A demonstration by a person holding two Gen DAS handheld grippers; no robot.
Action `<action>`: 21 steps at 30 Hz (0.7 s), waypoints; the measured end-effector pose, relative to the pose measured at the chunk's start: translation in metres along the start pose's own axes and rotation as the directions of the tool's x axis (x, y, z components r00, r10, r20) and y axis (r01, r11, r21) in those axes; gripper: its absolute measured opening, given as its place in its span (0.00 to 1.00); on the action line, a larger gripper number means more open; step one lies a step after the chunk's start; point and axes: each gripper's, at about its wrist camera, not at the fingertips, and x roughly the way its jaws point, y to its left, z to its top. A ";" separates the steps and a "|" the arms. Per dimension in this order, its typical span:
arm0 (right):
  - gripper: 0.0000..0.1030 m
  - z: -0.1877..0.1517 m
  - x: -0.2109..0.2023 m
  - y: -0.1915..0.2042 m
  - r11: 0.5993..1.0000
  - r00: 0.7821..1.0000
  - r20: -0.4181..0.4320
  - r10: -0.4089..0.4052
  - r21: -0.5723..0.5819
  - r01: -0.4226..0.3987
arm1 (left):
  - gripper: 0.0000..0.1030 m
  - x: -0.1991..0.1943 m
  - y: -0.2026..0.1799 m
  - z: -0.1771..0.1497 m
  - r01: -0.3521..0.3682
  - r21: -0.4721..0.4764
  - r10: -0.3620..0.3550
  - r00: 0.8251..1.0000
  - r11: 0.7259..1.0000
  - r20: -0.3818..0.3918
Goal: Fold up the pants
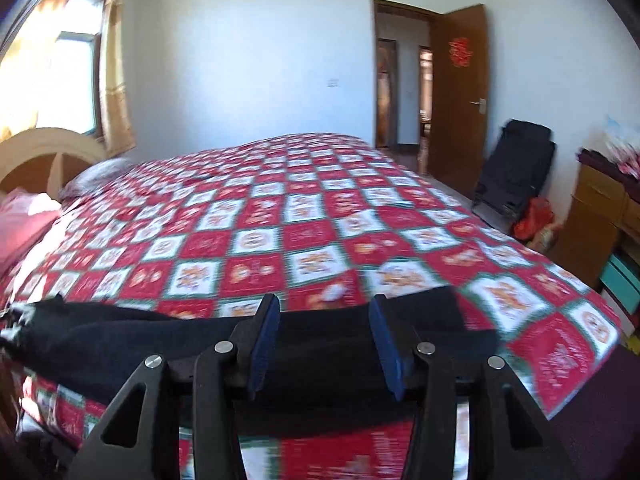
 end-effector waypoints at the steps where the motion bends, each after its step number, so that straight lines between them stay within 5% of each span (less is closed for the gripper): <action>1: 0.48 -0.002 0.003 0.015 0.999 1.000 -0.001 0.016 -0.036 -0.016 | 0.46 0.000 0.001 0.001 0.004 -0.019 -0.004 1.000 1.000 0.004; 4: 0.48 -0.010 0.013 0.050 0.991 0.998 -0.013 0.061 -0.116 -0.062 | 0.46 -0.005 0.002 0.002 -0.011 -0.047 0.011 1.000 0.999 0.013; 8: 0.48 -0.025 0.025 0.082 0.978 0.990 -0.056 0.128 -0.162 -0.135 | 0.46 -0.013 -0.005 -0.001 -0.138 0.000 0.138 0.989 0.990 0.044; 13: 0.48 -0.037 0.035 0.101 0.970 0.985 -0.096 0.147 -0.181 -0.162 | 0.43 -0.003 0.004 0.002 -0.050 -0.053 0.051 0.998 0.997 0.022; 15: 0.48 -0.039 0.035 0.101 0.970 0.984 -0.098 0.149 -0.178 -0.164 | 0.27 -0.002 0.006 0.003 -0.025 -0.082 0.027 0.999 0.996 0.025; 17: 0.48 -0.039 0.035 0.098 0.973 0.985 -0.097 0.143 -0.166 -0.158 | 0.14 -0.007 0.005 0.004 -0.010 -0.085 0.014 0.999 0.996 0.047; 21: 0.48 -0.040 0.040 0.092 0.982 0.986 -0.103 0.129 -0.128 -0.142 | 0.14 -0.029 0.002 0.013 0.041 -0.102 -0.026 0.989 0.994 0.146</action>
